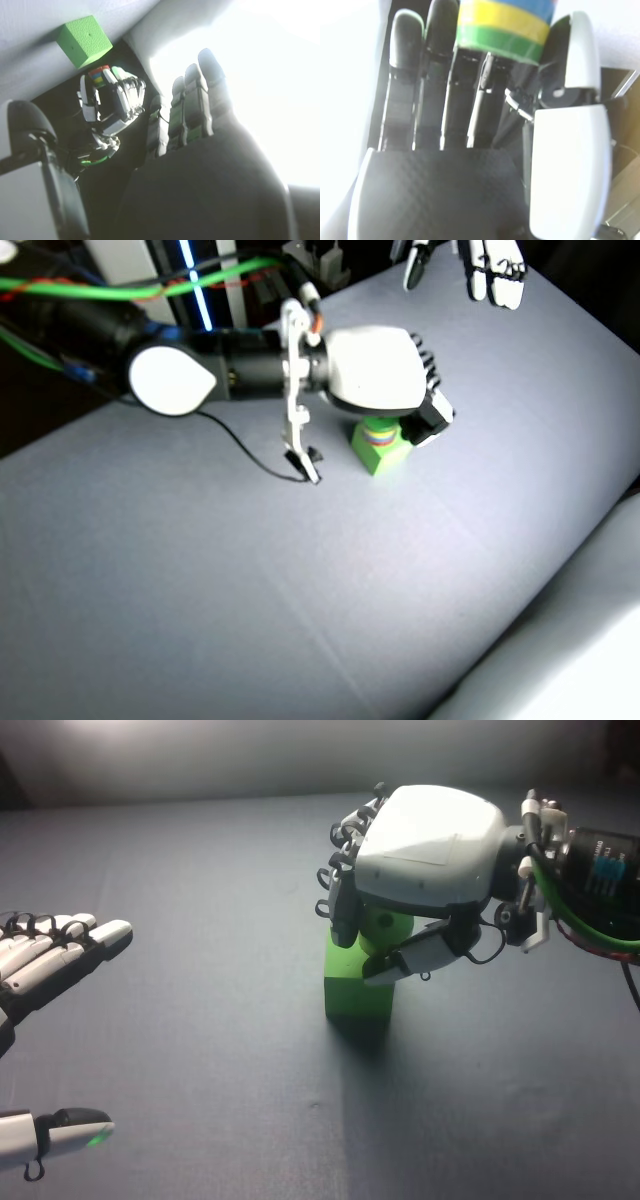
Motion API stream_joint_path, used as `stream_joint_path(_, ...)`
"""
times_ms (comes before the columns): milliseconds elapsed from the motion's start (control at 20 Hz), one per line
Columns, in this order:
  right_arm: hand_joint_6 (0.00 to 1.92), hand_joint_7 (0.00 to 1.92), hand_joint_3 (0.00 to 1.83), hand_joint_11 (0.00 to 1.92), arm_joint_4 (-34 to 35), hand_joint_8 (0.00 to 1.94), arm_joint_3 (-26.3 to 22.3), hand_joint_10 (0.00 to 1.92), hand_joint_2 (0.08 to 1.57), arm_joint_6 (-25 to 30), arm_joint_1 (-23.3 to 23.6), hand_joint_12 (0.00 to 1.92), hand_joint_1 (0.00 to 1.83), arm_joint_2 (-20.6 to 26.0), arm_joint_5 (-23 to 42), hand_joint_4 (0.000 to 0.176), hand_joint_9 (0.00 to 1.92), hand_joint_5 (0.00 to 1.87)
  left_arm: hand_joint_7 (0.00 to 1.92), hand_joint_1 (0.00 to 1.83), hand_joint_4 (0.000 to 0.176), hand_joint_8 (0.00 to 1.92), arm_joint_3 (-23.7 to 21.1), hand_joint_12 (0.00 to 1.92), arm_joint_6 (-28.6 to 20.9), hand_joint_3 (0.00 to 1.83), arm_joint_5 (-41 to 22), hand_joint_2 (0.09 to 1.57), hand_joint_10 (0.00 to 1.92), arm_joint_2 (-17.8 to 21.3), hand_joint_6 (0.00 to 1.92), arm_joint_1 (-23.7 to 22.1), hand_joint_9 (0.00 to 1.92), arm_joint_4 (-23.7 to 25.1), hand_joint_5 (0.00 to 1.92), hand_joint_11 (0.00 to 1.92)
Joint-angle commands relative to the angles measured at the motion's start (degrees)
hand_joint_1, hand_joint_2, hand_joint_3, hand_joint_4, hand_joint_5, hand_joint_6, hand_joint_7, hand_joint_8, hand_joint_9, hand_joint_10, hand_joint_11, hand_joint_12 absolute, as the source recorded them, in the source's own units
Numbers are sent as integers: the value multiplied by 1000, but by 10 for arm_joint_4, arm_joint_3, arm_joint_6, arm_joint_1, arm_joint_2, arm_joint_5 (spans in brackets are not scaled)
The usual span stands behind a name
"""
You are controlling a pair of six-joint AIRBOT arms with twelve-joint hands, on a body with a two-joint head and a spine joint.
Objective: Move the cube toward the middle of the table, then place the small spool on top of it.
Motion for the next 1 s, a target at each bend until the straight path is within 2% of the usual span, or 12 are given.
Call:
stream_joint_path(0,422,1190,3,707,22,761,2,795,1014,-5,12,1370,1270,1,57,0,1023,1260,104,832,157,0,3,458,-3,1,-70,948,0,-2,0,-4,102,1,94,0)
stream_joint_path(150,300,1213,0,758,22,781,3,815,1009,-12,13,1350,1284,0,54,0,1063,1293,110,832,131,2,3,432,-3,1,-70,952,5,-4,3,-4,106,1,106,0)
stream_joint_path(200,373,1189,0,784,22,813,3,891,1017,-14,13,1400,1278,-1,53,0,1048,1263,108,806,143,1,4,459,-3,0,-70,947,4,-4,1,-4,115,0,101,0)
stream_joint_path(300,495,1178,2,783,22,815,5,939,1025,-18,14,1425,1271,-4,51,0,1031,1211,84,806,132,0,4,422,-3,3,-70,963,0,-4,0,-4,94,0,91,0)
stream_joint_path(350,602,1186,1,759,22,723,5,850,1025,-21,14,1371,1262,-5,50,12,1025,1188,72,801,126,0,4,394,-3,2,-70,965,0,-4,1,-4,78,0,96,0)
stream_joint_path(400,733,1222,0,764,22,513,4,1015,1035,-26,14,1326,1367,-5,50,0,1025,1126,69,798,123,0,5,376,-4,3,-70,971,0,-4,0,-4,76,0,94,0)
stream_joint_path(450,797,1233,6,807,22,628,2,775,1044,-32,14,1274,1285,-5,50,0,1034,1041,77,801,123,4,5,372,-4,2,-70,971,2,-4,0,-4,79,0,87,0)
stream_joint_path(500,327,999,0,809,22,326,1,570,977,-33,15,1169,1178,-5,50,0,1006,895,92,815,126,5,5,387,-4,1,-70,970,3,-5,1,-4,88,-1,89,0)
stream_joint_path(550,90,885,0,660,22,131,2,394,962,-33,15,1095,1100,-5,50,0,927,807,110,822,119,5,5,431,-4,0,-70,960,5,-5,2,-4,104,-1,99,0)
stream_joint_path(650,3,697,0,419,24,10,2,256,954,-34,16,1216,1011,-5,50,6,724,641,120,826,116,3,5,461,-4,0,-70,956,5,-6,0,-4,121,-1,103,0)
stream_joint_path(750,0,585,0,324,26,5,2,343,946,-34,16,1349,965,-5,50,54,608,509,124,821,112,3,5,480,-4,1,-70,960,3,-6,0,-4,121,-1,101,0)
stream_joint_path(950,0,577,0,296,29,3,2,548,923,-34,16,1305,1022,-5,50,46,512,484,119,836,118,1,6,470,-5,1,-70,963,1,-7,2,-4,119,-1,109,0)
